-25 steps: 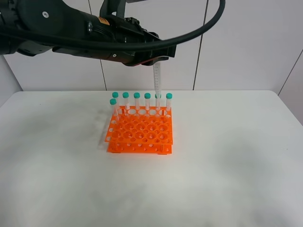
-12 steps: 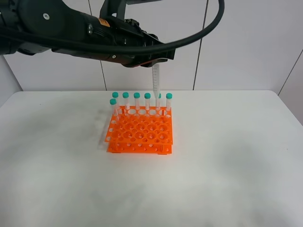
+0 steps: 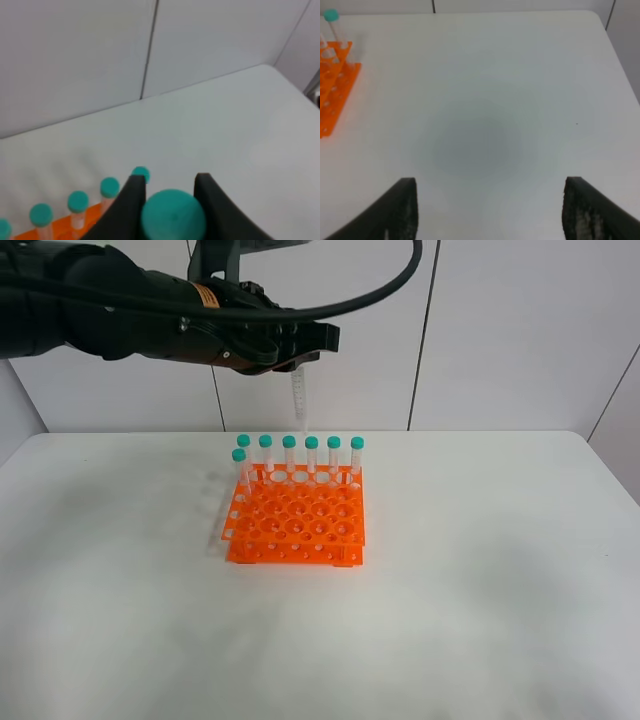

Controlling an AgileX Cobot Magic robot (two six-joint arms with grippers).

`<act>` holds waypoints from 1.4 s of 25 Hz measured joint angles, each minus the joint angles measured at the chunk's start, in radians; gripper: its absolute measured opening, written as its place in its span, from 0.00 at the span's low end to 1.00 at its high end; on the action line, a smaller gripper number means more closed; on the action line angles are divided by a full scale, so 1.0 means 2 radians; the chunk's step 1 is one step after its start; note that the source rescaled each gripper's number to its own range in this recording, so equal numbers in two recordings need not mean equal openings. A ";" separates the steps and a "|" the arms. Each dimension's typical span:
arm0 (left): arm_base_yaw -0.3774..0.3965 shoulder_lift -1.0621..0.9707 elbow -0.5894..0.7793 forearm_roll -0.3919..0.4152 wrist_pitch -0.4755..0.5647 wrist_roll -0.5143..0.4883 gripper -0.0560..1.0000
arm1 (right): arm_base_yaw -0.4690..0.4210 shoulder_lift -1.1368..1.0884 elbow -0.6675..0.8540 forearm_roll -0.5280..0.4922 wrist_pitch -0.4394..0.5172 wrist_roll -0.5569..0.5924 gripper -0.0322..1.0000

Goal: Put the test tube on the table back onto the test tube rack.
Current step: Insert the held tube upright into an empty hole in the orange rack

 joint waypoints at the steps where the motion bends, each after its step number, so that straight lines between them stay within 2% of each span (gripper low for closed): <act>1: 0.006 0.005 0.000 -0.002 -0.003 0.000 0.05 | 0.000 0.000 0.000 0.000 0.000 0.000 0.60; 9: 0.048 0.051 0.000 -0.027 -0.025 0.058 0.05 | 0.000 0.000 0.000 0.000 0.000 0.000 0.60; 19: 0.067 0.114 0.000 -0.029 -0.088 0.059 0.05 | 0.000 0.000 0.000 0.000 0.000 0.000 0.60; 35: 0.091 0.138 0.000 -0.029 -0.098 0.059 0.05 | 0.000 0.000 0.000 0.000 0.000 0.000 0.60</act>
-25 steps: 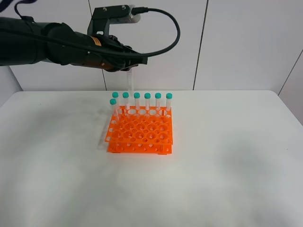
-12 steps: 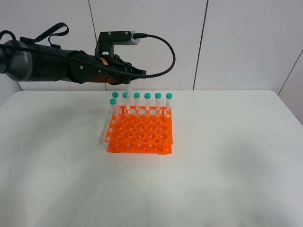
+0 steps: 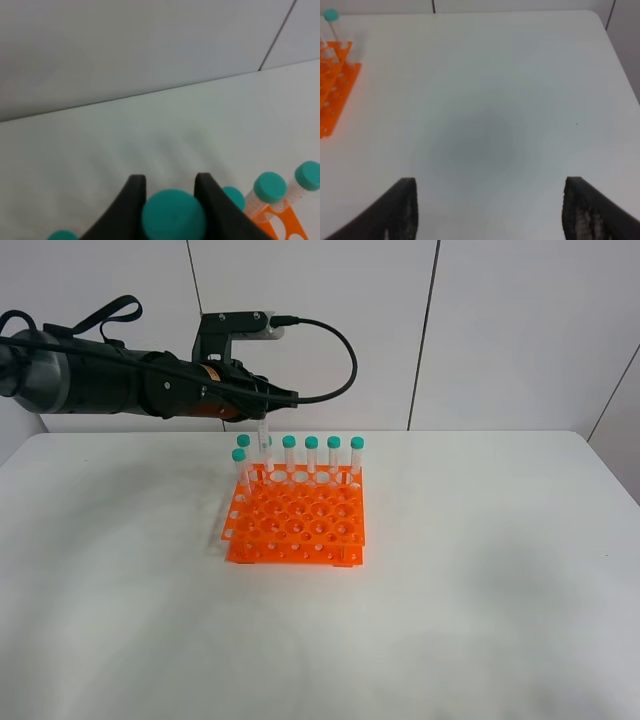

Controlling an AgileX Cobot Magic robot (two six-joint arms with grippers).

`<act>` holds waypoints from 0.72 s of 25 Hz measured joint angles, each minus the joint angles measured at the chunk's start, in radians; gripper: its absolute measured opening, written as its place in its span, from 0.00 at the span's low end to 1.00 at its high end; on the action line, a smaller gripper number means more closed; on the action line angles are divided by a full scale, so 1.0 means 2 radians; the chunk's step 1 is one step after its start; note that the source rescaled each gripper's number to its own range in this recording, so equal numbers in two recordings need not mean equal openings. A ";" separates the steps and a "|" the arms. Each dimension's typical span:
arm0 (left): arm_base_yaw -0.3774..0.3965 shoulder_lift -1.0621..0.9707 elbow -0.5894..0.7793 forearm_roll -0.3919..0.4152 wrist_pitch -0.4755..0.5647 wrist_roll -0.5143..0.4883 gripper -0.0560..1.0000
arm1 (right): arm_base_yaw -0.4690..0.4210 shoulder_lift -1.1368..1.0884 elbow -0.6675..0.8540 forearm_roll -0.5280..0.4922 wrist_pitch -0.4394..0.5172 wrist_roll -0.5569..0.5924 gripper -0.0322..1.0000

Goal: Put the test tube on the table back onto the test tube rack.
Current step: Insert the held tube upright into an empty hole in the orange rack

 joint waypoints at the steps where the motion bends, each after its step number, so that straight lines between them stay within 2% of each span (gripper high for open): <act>1: 0.001 0.000 0.001 0.000 0.000 0.000 0.05 | 0.000 0.000 0.000 0.000 0.000 0.000 0.60; 10: 0.004 0.010 0.021 -0.001 -0.009 0.001 0.05 | 0.000 0.000 0.000 0.000 0.000 0.000 0.60; 18: -0.002 0.014 0.024 -0.003 -0.042 -0.004 0.05 | 0.000 0.000 0.000 0.000 0.000 0.000 0.60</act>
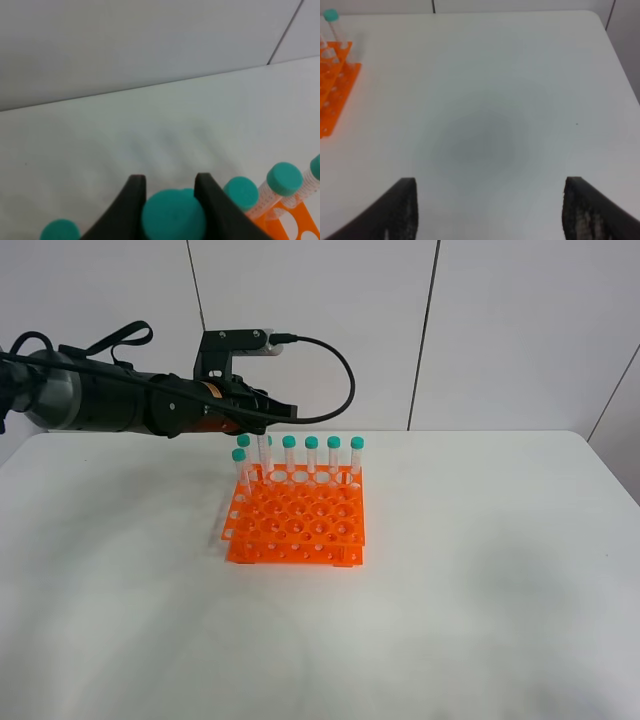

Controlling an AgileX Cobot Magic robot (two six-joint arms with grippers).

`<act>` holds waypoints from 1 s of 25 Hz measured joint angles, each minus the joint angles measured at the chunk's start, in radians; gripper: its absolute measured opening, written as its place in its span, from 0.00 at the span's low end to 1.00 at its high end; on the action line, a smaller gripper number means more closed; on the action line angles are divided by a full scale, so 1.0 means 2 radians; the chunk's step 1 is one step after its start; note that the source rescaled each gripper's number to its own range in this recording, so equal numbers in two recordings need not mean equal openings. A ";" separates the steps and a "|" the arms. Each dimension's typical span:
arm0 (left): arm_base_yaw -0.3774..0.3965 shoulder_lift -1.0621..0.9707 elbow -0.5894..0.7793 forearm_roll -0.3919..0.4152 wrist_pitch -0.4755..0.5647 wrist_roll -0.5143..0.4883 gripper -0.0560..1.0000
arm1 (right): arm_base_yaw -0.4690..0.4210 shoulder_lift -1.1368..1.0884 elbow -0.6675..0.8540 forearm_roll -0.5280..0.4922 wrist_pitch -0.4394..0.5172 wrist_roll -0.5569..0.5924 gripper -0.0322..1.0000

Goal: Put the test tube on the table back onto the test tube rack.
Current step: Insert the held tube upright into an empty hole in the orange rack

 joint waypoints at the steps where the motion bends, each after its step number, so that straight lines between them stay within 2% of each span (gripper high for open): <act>1: -0.001 0.000 0.000 0.000 -0.001 0.000 0.05 | 0.000 0.000 0.000 0.000 0.000 0.000 0.60; 25: -0.002 0.045 0.000 0.000 -0.047 -0.004 0.05 | 0.000 0.000 0.000 0.000 0.000 0.000 0.60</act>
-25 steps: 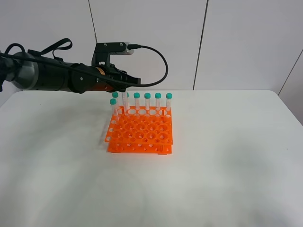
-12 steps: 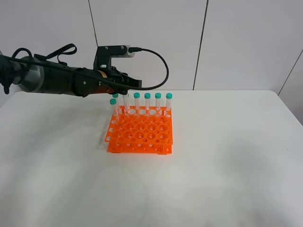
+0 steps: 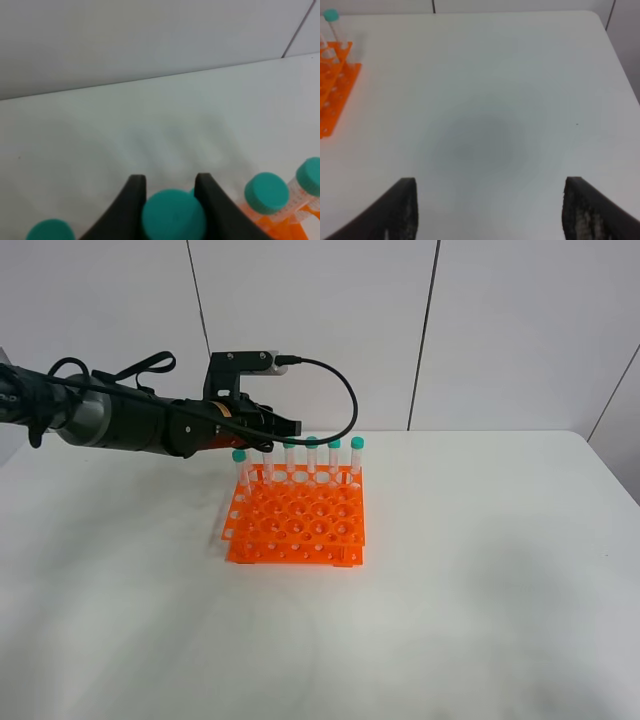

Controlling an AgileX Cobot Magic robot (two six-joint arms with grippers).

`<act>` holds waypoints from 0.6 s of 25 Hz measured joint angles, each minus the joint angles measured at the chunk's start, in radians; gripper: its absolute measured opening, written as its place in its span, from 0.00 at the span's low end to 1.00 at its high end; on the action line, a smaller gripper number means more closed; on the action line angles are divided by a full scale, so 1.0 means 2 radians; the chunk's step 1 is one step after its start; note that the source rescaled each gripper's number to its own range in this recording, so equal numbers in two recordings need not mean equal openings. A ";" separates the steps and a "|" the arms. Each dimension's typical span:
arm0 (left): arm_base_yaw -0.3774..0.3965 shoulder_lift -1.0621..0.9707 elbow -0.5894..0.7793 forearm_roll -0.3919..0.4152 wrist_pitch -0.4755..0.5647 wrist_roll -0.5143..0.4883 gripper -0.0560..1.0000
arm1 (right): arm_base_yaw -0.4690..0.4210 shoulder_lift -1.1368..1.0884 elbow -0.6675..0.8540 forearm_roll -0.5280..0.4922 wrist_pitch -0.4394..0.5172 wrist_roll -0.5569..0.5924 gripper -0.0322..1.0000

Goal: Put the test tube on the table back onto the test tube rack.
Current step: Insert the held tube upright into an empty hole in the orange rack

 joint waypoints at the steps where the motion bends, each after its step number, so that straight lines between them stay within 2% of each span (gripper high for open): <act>1: 0.000 0.002 0.000 0.000 -0.001 0.000 0.05 | 0.000 0.000 0.000 0.000 0.000 0.000 0.60; 7: 0.000 0.005 0.000 0.000 -0.004 0.000 0.05 | 0.000 0.000 0.000 0.000 0.000 0.000 0.60; 15: 0.000 0.006 0.041 0.000 -0.047 0.000 0.05 | 0.000 0.000 0.000 0.000 0.000 0.000 0.60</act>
